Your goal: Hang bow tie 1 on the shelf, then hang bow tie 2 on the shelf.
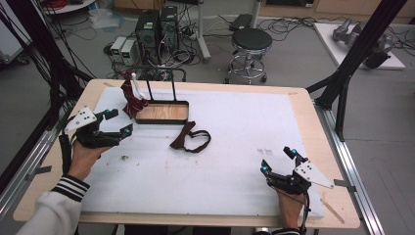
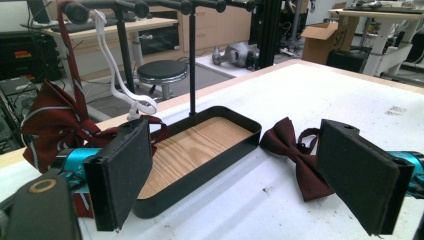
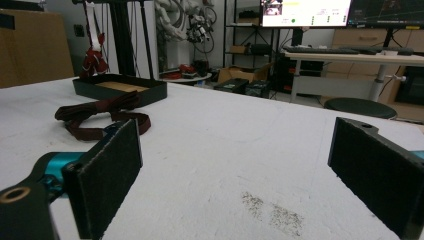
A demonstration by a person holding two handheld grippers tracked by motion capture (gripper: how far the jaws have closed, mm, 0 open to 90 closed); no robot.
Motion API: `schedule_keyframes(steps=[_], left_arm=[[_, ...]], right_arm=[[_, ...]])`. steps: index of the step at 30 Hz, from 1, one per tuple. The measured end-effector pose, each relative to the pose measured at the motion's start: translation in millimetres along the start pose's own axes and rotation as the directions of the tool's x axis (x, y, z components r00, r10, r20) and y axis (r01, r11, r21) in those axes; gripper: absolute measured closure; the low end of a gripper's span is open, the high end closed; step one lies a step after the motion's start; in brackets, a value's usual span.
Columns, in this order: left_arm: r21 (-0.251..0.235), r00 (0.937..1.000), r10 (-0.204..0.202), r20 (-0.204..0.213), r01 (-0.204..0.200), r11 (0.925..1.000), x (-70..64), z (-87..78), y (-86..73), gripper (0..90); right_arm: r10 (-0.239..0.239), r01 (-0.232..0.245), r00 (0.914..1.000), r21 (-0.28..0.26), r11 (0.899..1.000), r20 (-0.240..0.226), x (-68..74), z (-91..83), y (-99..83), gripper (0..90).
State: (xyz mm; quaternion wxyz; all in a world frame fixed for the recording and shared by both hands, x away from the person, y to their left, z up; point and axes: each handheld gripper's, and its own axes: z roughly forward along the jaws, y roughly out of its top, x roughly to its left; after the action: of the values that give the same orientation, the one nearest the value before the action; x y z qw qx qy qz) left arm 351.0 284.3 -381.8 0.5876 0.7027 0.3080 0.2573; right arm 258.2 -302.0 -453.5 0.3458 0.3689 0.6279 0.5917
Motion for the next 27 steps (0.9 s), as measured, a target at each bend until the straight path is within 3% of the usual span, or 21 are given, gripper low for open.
schedule_keyframes(steps=[15, 27], left_arm=[[0.006, 0.9999, 0.01, -0.009, -0.01, 0.9999, -1.8, -0.4, 2.0, 15.8], [0.049, 0.9993, 0.03, 0.022, -0.032, 0.9983, -13.9, 4.8, 13.8, 15.8]], right_arm=[[0.002, -0.002, 1.0, -0.003, 1.0, -0.004, -0.3, -0.1, -0.1, 6.3], [0.002, -0.002, 1.0, -0.003, 1.0, -0.004, -0.3, -0.1, -0.1, 6.3]])
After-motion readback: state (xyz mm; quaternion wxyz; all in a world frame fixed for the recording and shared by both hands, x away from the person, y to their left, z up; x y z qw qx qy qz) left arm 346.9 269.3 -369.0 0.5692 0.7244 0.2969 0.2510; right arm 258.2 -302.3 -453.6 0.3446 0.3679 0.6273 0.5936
